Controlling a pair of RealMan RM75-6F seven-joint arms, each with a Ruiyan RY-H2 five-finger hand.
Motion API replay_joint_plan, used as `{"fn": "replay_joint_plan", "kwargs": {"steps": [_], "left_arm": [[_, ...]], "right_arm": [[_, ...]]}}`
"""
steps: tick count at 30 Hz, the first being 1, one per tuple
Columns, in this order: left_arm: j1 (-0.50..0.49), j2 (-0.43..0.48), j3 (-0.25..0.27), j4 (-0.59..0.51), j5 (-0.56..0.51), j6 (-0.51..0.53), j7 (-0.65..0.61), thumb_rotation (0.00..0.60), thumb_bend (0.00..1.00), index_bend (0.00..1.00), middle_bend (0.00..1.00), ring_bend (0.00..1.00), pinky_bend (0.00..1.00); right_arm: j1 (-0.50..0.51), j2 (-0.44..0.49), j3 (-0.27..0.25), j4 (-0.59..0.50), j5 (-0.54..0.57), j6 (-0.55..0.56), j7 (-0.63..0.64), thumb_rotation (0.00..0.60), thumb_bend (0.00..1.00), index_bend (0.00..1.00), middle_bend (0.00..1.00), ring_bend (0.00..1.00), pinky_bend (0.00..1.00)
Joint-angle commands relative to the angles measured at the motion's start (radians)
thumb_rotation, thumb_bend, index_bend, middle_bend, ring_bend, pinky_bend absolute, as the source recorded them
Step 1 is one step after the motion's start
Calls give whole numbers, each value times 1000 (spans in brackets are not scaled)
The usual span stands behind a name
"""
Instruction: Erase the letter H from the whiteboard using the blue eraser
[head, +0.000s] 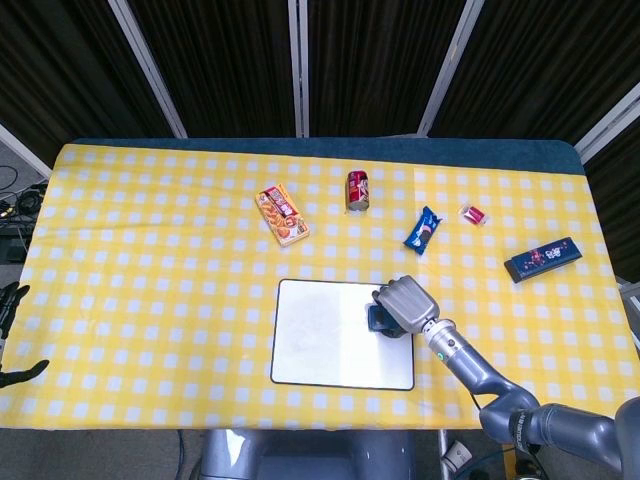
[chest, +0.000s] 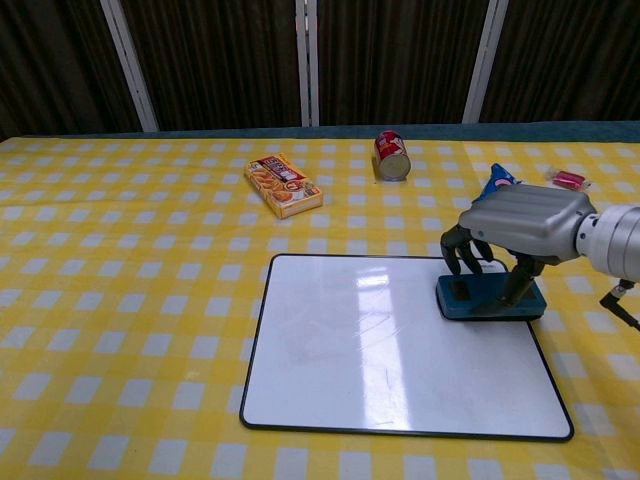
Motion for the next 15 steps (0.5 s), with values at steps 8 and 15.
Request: {"fn": "replay_joint_plan", "kwargs": {"steps": [8,15], "left_arm": [[1,0,2,-1,1,2,1,600,0,0,0,0,0],[2,0,3,-1,4,6,1,600,0,0,0,0,0]], "right_arm": [[9,4,-9,-32,38,-21,-35,600,356,501,548,488,591],[7,62,-69,-176,-19,-36,-30,600,356,501,551,493,591]]}}
